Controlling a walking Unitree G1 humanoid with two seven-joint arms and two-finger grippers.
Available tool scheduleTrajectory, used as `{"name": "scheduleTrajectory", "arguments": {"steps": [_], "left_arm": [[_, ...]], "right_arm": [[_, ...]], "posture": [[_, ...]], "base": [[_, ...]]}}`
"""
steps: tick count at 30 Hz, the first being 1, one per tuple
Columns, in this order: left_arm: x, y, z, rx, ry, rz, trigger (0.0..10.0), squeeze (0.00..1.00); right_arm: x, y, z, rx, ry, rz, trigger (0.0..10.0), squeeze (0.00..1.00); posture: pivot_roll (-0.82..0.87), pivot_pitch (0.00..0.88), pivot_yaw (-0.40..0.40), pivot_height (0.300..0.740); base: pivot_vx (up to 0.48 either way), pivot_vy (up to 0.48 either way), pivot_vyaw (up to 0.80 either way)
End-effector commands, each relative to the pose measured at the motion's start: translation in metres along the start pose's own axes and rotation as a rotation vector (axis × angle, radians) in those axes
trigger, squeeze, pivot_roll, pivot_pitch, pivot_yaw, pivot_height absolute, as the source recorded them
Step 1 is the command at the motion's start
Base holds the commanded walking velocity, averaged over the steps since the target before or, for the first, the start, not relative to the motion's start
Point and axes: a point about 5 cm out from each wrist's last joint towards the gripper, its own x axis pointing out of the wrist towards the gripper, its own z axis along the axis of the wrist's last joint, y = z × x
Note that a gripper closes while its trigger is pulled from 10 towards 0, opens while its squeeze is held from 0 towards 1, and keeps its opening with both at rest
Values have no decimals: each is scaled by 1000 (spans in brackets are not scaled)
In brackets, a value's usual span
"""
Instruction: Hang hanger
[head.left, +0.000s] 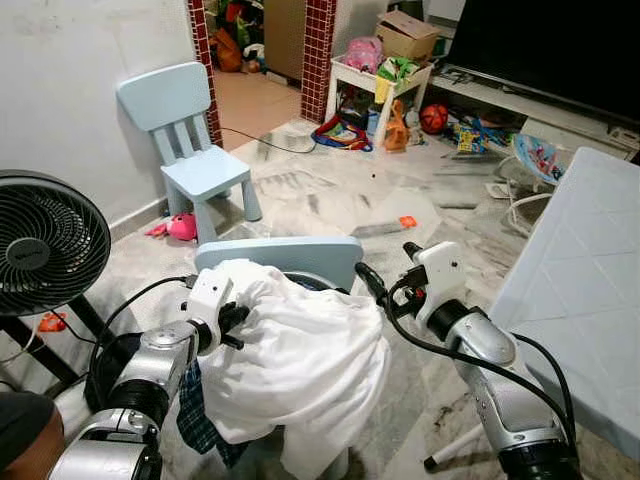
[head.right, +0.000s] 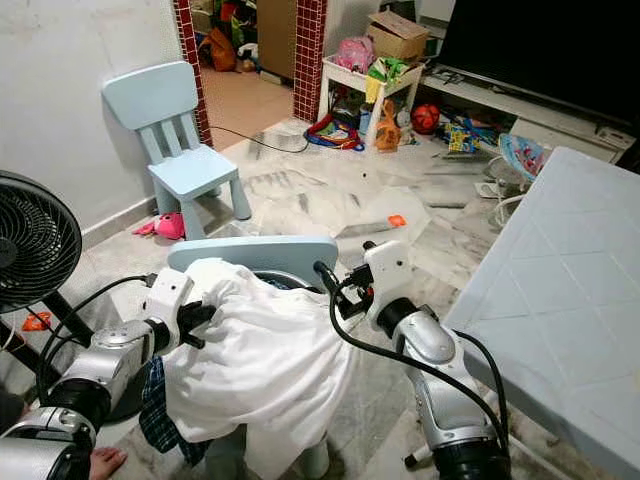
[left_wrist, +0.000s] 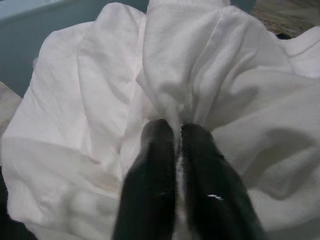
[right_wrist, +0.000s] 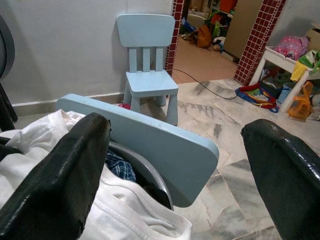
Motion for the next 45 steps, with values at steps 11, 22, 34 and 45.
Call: {"name": "scheduleTrajectory", "arguments": {"steps": [11, 22, 34, 45], "left_arm": [[-6, 9, 25, -4, -202, 97, 0, 0], [-41, -49, 54, -131, -525, -218, 0, 0], [-66, -83, -3, -144, -166, -365, 0, 0], [-77, -45, -24, -198, -59, 4, 10000, 1000]], "right_arm": [[1, -3, 5, -10, -21, -15, 10000, 0], [4, -1, 4, -4, -21, -14, 10000, 0], [6, -3, 4, -6, -25, -17, 10000, 0], [6, -4, 2, -10, -18, -21, 10000, 0]], "posture": [[-36, 0, -49, 740], [-5, 0, -61, 740], [-2, 0, -55, 740], [1, 3, -62, 740]], "base": [[0, 0, 0], [0, 0, 0], [0, 0, 0], [0, 0, 0]]}}
